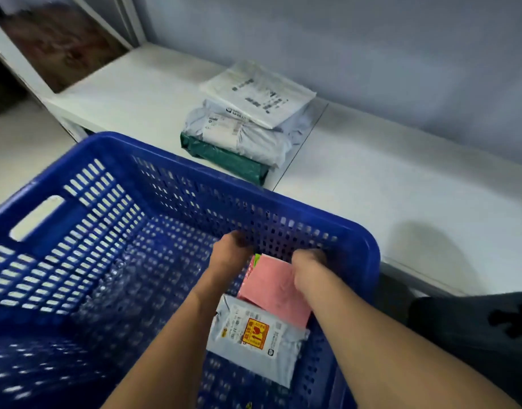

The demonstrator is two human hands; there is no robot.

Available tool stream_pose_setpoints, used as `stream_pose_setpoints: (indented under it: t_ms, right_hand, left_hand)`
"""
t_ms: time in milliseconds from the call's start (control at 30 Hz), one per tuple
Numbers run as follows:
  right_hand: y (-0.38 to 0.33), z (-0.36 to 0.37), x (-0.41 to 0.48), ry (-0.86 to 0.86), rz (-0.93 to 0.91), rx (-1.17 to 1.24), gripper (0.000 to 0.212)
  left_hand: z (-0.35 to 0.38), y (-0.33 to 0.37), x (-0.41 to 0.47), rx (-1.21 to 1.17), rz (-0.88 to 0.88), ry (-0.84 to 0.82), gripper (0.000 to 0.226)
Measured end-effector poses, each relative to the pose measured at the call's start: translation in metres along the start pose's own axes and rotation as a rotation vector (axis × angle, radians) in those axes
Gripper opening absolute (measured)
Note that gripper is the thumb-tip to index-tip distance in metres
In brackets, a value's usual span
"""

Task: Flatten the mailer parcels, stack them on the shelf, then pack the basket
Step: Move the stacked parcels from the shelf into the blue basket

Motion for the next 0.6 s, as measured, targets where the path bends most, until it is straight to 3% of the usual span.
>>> stream_pose_setpoints:
  t_ms: [200,600]
  right_hand:
    - [-0.054,-0.015,-0.060,-0.033,-0.199,-0.071,0.041]
    - [-0.140,-0.072,-0.112,0.002,-0.441,-0.033,0.008]
  left_hand:
    - [-0.060,0.066,-0.046,0.016,0.111,0.112,0.029]
    - [-0.125,0.149,-0.064,-0.342,0.195,0.250,0.028]
Point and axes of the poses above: each hand's wrist, its own x-axis towards the middle knuckle, its own z-axis out of the palm, y = z × x, the point moved 8 cm from there along x, towards the middle knuckle, and after that the axes turned 10 degrees about -x, right-handed, at the moved point
